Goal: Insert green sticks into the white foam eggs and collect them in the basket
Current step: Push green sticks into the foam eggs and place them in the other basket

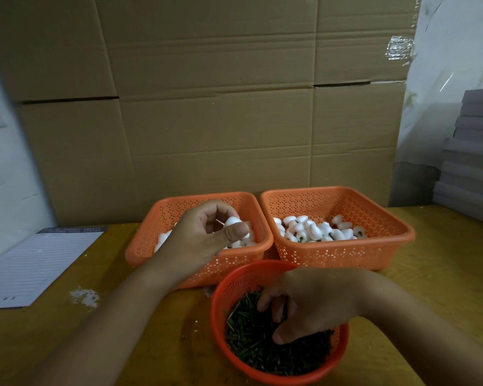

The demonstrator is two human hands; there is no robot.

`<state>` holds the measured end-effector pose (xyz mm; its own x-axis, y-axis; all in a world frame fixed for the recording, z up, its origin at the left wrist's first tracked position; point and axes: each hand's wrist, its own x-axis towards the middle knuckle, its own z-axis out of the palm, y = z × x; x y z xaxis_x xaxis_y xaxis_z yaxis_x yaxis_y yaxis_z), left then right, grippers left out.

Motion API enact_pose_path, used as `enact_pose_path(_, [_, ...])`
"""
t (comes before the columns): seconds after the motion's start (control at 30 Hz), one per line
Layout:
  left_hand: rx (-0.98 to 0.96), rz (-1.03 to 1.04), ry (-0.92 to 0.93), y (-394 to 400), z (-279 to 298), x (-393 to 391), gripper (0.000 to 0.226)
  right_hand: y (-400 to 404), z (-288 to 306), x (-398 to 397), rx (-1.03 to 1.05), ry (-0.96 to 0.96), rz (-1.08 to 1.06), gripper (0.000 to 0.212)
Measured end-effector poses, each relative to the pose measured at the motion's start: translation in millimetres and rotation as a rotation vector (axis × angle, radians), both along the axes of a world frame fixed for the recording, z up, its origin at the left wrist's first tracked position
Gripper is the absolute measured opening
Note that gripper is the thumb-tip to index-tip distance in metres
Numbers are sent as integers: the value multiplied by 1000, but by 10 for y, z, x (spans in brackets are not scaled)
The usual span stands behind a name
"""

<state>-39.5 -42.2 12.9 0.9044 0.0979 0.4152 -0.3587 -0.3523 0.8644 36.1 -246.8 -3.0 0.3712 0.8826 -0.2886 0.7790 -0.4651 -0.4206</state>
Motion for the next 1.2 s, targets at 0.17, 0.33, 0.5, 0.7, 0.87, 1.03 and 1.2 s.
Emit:
enact_pose_path(0.17, [-206, -63, 77, 6, -1, -1, 34, -12, 3, -9, -3, 4, 0, 49])
enact_pose_path(0.33, [-295, -93, 90, 14, -12, -3, 36, -19, 22, -13, -22, 13, 16, 52])
enact_pose_path(0.5, [-212, -128, 102, -4, 21, -18, 34, -12, 13, -10, -29, -2, 22, 54])
enact_pose_path(0.7, [-309, -206, 134, -24, 33, -35, 45, -6, -1, -5, -20, 2, 17, 52])
enact_pose_path(0.87, [-483, -262, 179, -19, 44, -20, 40, 6, -17, -8, -28, -25, 25, 51])
enact_pose_path(1.03, [-687, -274, 280, -22, 66, 2, 37, 52, -87, -35, 32, -126, 40, 33])
enact_pose_path(1.2, [-797, -271, 351, -22, 49, 24, 38, 88, -137, -51, 88, -190, 37, 15])
